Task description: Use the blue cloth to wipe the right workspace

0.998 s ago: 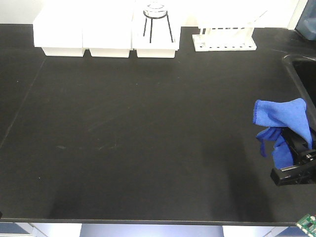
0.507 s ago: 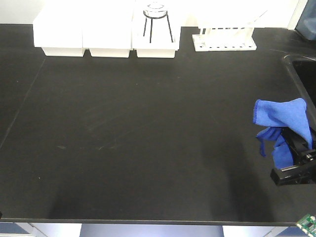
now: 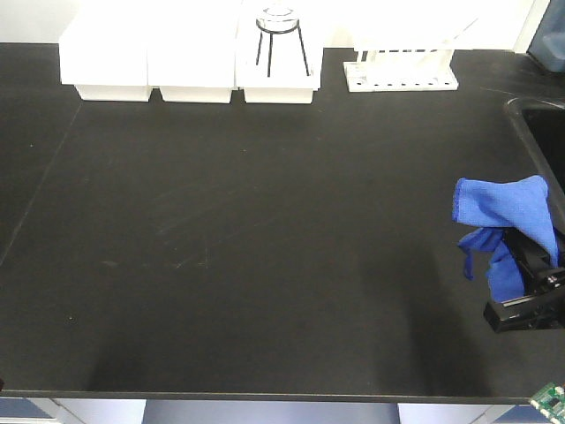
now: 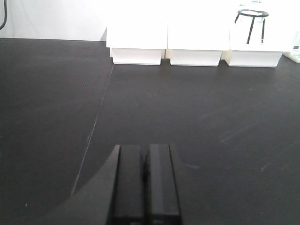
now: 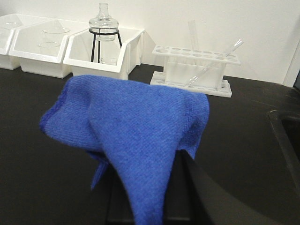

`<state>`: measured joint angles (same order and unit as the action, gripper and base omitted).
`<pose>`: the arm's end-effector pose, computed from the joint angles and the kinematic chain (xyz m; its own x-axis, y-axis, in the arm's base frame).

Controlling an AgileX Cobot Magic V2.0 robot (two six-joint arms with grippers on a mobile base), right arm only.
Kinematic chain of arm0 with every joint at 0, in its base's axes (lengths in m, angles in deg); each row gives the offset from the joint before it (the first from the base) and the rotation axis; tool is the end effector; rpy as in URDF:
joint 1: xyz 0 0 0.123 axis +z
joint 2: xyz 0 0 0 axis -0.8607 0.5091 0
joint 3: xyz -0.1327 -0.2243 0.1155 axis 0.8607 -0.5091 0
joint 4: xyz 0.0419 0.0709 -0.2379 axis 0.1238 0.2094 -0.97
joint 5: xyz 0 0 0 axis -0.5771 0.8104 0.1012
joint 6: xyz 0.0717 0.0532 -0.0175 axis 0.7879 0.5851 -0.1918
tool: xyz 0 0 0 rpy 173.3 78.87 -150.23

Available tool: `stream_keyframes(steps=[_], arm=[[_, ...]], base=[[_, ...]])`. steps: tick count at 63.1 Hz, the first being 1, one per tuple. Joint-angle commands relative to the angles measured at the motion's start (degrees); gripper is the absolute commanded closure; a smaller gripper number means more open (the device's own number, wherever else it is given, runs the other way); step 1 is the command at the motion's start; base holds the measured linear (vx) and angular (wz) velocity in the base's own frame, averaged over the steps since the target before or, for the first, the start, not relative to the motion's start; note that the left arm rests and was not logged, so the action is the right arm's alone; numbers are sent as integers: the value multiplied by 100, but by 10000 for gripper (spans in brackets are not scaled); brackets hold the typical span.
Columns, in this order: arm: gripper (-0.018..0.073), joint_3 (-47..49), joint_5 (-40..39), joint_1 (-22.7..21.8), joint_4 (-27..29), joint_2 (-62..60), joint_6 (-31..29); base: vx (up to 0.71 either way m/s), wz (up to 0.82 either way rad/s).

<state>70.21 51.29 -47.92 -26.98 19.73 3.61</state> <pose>0.1164 0.0246 0.2149 -0.1696 -0.0932 -0.9811 -0.2193 0.9741 -0.0546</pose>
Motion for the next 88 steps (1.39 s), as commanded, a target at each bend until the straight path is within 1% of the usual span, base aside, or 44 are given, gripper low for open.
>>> stream_keyframes(steps=[1,23,49,88], arm=[[559,172,-525,4,-40,39,-41],[559,172,-525,4,-40,39,-41],[559,172,-525,4,-40,39,-41],[559,172,-525,4,-40,39,-41]], base=[[0,0],[-4,-1],[-19,-9],[-23,-50]])
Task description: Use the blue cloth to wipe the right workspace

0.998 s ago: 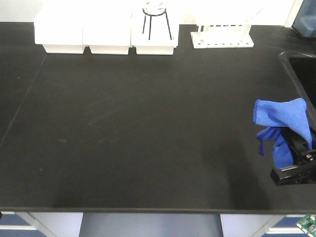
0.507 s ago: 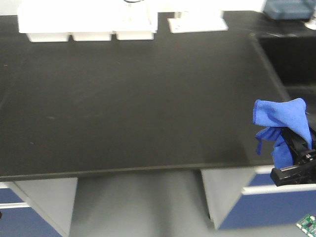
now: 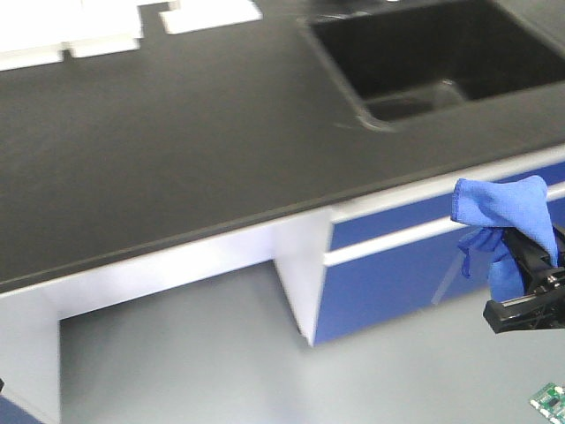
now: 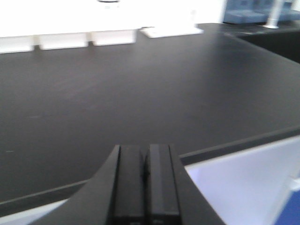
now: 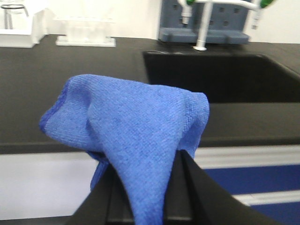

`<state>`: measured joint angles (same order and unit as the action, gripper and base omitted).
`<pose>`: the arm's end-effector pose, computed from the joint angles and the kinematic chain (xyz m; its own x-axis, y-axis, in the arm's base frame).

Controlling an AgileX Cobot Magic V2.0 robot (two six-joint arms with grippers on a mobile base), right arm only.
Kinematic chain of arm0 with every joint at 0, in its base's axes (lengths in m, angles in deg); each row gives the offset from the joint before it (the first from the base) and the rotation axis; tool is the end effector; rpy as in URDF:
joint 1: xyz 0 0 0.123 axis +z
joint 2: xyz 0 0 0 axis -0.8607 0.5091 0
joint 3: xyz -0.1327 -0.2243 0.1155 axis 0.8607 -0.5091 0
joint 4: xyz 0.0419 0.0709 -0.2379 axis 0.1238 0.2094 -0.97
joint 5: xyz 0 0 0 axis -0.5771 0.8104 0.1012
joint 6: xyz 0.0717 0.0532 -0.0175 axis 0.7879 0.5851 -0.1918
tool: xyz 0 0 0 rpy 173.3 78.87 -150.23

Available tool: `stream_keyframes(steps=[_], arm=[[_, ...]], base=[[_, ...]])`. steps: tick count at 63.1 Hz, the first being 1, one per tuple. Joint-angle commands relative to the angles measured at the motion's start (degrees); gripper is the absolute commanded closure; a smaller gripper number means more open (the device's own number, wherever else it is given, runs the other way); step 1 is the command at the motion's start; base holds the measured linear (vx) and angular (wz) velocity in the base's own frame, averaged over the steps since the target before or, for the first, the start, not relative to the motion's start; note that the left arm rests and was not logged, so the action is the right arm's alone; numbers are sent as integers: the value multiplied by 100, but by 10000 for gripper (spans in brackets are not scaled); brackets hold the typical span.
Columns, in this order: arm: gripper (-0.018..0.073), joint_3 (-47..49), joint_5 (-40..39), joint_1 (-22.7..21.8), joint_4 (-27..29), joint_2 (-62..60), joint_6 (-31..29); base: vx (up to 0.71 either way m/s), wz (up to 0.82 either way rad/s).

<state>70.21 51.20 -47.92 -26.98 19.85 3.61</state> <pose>0.1166 0.0247 0.2148 -0.1701 -0.0933 -0.9810 -0.2194 0.9741 -0.0546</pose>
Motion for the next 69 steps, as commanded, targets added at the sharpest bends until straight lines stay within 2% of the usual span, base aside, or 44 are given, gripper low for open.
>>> stream_keyframes(steps=[1,69], arm=[[559,172,-516,4,-40,27,-41],[559,172,-516,4,-40,27,-32]], base=[[-23,-55],[-18,-60]])
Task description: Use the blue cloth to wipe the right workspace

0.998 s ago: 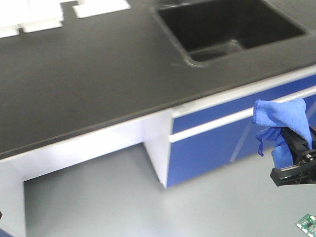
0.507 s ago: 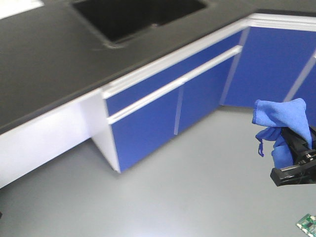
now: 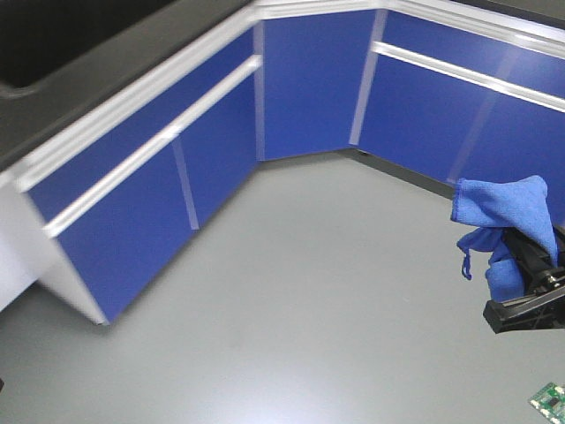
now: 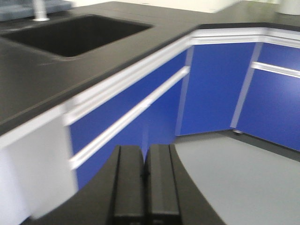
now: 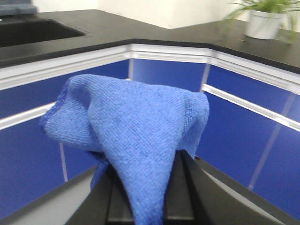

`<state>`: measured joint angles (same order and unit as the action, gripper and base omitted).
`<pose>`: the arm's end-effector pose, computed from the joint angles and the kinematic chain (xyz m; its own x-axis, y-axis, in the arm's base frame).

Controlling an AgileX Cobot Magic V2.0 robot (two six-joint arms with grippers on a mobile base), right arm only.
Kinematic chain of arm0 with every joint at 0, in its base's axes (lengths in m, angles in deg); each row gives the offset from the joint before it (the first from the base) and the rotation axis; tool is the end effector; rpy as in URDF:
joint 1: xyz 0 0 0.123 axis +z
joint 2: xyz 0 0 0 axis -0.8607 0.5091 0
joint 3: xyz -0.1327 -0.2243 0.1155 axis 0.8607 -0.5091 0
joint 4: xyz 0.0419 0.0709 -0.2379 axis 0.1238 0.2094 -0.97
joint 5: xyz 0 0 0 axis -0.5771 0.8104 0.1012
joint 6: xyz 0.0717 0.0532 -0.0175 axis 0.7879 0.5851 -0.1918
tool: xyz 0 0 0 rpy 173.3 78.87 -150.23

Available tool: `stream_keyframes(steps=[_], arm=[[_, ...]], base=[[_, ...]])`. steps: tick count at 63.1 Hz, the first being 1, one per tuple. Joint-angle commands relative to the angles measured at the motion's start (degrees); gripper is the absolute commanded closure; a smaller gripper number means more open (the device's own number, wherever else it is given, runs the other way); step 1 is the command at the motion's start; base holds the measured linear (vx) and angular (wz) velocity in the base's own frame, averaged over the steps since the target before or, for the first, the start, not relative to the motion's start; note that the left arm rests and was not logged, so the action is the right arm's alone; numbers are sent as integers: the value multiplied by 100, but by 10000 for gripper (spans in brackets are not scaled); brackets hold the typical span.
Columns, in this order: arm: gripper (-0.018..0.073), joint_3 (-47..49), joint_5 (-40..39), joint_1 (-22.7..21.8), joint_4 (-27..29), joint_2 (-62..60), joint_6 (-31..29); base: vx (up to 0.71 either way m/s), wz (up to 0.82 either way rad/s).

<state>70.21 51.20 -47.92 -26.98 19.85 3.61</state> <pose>0.1166 0.0247 0.2148 -0.1701 -0.0933 -0.9810 -0.2194 0.9741 -0.0546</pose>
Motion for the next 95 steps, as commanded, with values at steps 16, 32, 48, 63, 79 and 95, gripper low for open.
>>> stream_keyframes(steps=[16,32,48,63,79,95], arm=[[559,172,-516,4,-40,27,-26],[559,172,-516,4,-40,27,-26],[559,172,-516,4,-40,27,-26],[559,172,-516,4,-40,27,-26],[559,172,-516,4,-40,27,-26],[559,172,-516,4,-40,27,-26]], base=[[-10,-68],[-4,-58],[6,-45],[13,-49],[17,-56],[21,-61]])
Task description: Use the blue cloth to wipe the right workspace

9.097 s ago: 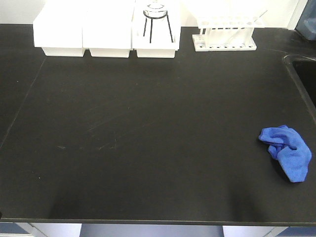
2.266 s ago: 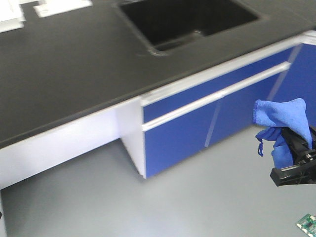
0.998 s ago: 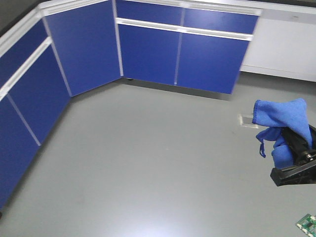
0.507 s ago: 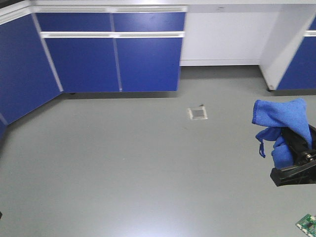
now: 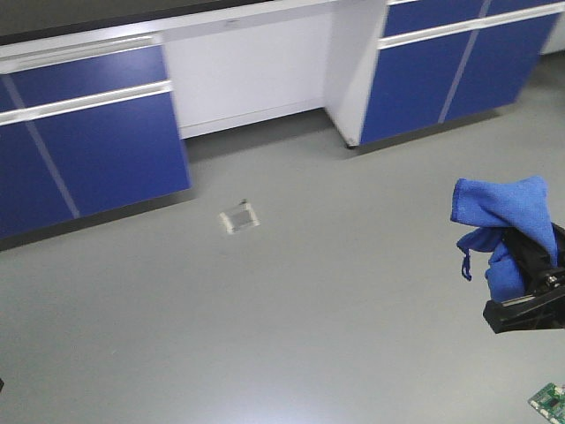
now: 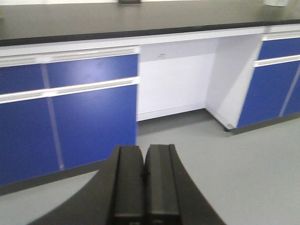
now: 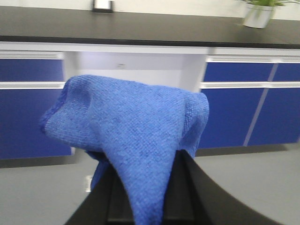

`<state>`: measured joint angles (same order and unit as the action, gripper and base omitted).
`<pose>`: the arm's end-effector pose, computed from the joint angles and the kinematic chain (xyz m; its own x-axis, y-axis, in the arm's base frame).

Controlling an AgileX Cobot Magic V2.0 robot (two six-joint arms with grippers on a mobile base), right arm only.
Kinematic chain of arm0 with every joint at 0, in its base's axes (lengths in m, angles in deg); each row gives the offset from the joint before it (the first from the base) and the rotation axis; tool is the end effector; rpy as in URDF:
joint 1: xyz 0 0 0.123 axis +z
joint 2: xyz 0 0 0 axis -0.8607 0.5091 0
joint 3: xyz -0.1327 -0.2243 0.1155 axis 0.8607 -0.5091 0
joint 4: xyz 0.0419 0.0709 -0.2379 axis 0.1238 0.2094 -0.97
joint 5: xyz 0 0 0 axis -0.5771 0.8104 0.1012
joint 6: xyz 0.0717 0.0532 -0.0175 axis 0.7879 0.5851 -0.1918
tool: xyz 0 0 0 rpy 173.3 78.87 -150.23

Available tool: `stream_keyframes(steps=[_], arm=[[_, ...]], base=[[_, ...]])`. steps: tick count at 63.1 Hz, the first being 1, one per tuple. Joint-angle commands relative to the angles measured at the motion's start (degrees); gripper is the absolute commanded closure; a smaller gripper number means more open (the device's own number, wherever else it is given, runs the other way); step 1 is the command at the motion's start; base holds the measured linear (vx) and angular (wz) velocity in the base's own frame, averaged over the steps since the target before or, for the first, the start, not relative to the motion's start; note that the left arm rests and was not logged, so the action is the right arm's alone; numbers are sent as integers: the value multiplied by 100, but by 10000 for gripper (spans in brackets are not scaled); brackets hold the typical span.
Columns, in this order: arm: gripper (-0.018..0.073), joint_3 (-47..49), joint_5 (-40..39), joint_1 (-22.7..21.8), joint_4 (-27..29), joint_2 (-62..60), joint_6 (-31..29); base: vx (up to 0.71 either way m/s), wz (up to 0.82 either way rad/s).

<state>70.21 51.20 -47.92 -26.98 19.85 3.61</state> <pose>0.1166 0.0247 0.2148 -0.1701 -0.0933 -0.9810 -0.2194 0.9741 -0.0546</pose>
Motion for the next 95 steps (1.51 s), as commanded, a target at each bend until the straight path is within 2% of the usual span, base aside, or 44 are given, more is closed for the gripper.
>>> stream_keyframes(steps=[1,46,95], arm=[[559,172,-516,4,-40,27,-26],[559,172,-516,4,-40,27,-26],[559,172,-516,4,-40,27,-26]], base=[[22,-63],[28,-52],[40,1]])
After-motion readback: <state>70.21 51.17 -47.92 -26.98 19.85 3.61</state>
